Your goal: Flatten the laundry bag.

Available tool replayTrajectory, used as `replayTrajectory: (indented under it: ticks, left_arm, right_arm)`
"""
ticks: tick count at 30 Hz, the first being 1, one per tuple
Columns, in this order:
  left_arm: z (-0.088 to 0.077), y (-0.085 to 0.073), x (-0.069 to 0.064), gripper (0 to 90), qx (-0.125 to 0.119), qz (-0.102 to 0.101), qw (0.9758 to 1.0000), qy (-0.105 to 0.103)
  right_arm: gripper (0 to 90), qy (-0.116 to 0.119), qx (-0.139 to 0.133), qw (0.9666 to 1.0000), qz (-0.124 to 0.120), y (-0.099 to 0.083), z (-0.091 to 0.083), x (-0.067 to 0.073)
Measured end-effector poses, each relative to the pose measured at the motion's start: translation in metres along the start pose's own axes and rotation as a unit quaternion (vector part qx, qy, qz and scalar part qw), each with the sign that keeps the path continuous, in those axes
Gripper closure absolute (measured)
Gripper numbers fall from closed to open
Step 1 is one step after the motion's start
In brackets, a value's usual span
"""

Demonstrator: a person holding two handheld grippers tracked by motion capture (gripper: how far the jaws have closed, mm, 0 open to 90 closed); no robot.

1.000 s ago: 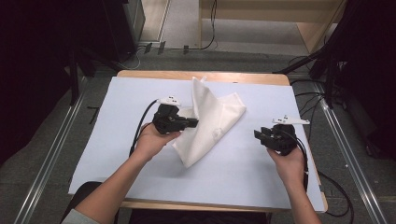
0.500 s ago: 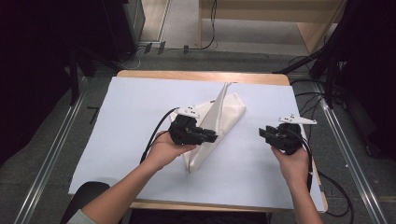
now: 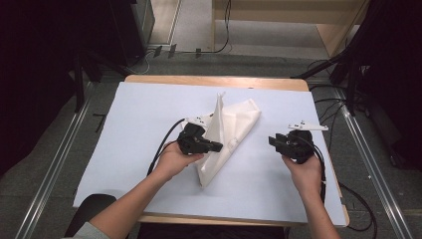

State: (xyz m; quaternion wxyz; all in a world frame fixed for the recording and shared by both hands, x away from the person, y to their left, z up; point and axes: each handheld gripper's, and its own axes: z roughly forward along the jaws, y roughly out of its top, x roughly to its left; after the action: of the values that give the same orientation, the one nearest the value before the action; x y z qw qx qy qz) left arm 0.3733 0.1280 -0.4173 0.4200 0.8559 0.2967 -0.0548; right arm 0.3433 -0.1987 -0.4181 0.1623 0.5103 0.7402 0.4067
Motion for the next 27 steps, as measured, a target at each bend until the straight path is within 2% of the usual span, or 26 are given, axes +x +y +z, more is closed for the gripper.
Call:
replayTrajectory:
  ticks: [3,8,20,24,27]
  left_arm:
    - [0.007,-0.002,-0.006,90.0,0.006,0.01,0.9998,-0.013]
    - [0.016,-0.002,-0.016,90.0,0.017,0.028,0.9994,-0.013]
    - [0.014,-0.003,-0.016,90.0,0.017,0.034,0.9992,-0.012]
    - [0.013,-0.002,-0.019,90.0,0.011,0.043,0.999,-0.009]
    - [0.014,-0.002,-0.02,90.0,0.009,0.041,0.9991,-0.012]
  right_arm:
    - [65.6,0.011,-0.001,0.9999,-0.004,0.007,0.004,0.007]
    - [64.4,0.024,-0.011,0.9995,-0.015,0.023,0.006,0.019]
    - [56.4,0.061,-0.006,0.9973,-0.039,0.052,0.031,0.05]
    - [54.8,0.069,-0.004,0.997,-0.036,0.059,0.039,0.058]
    - [50.9,0.073,-0.004,0.9968,-0.033,0.063,0.043,0.063]
